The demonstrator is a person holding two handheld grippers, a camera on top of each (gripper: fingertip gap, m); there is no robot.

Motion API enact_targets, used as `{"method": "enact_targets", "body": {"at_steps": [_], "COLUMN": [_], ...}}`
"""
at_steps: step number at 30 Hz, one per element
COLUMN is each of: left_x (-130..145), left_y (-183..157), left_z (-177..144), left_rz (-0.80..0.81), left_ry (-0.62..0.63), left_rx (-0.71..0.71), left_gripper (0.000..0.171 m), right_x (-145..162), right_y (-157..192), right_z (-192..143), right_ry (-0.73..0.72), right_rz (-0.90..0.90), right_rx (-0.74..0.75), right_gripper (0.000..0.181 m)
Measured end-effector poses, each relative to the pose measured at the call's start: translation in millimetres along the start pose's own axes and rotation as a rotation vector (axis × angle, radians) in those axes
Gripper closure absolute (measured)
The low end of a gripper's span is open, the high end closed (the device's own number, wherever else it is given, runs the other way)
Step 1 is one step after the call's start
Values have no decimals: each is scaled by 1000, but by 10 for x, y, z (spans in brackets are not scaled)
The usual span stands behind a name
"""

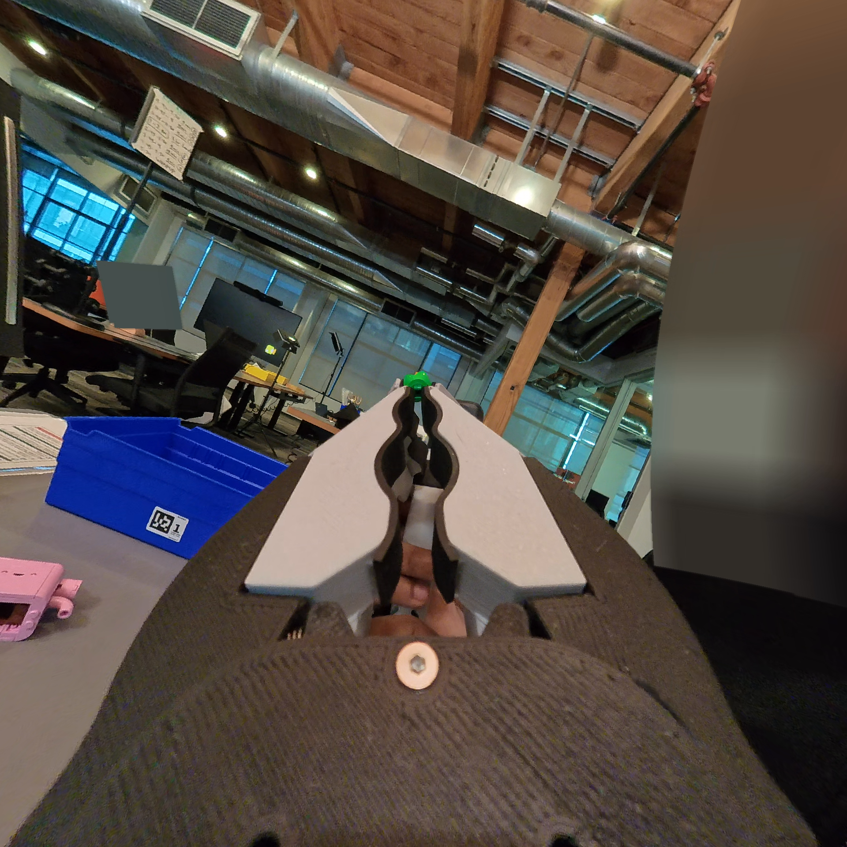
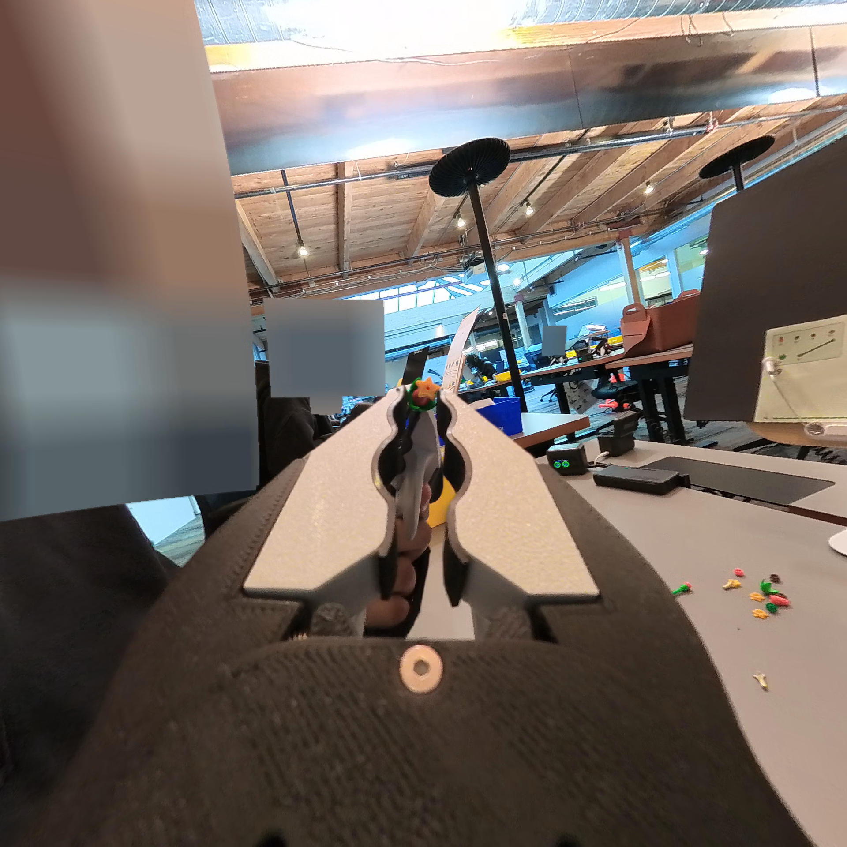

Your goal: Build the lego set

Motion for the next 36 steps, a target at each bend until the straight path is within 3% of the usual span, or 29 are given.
{"method": "enact_targets", "body": {"at_steps": [18,36], "left_x": [37,170], "left_y": [0,103], "left_z": [11,40], "left_rz": [-38,-101], "left_ry": [-24,135], "left_rx": [-12,35], "left_gripper": [171,171], "right_x": [-10,-23], "right_y": [-12,-123], "right_z": [-19,-157], "right_ry": [73,287], "right_rz": [30,15], "right_rx": [20,82], "right_gripper": [171,171]}}
Point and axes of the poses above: each gripper's, where its closed fingertips meet, z out along the fingers, x out of its underside, y = z × x across the jaws, the point moved 5 cm from there along -z, back along the fingers, and after that the axes turned 13 degrees about z, right-handed, at the moved point
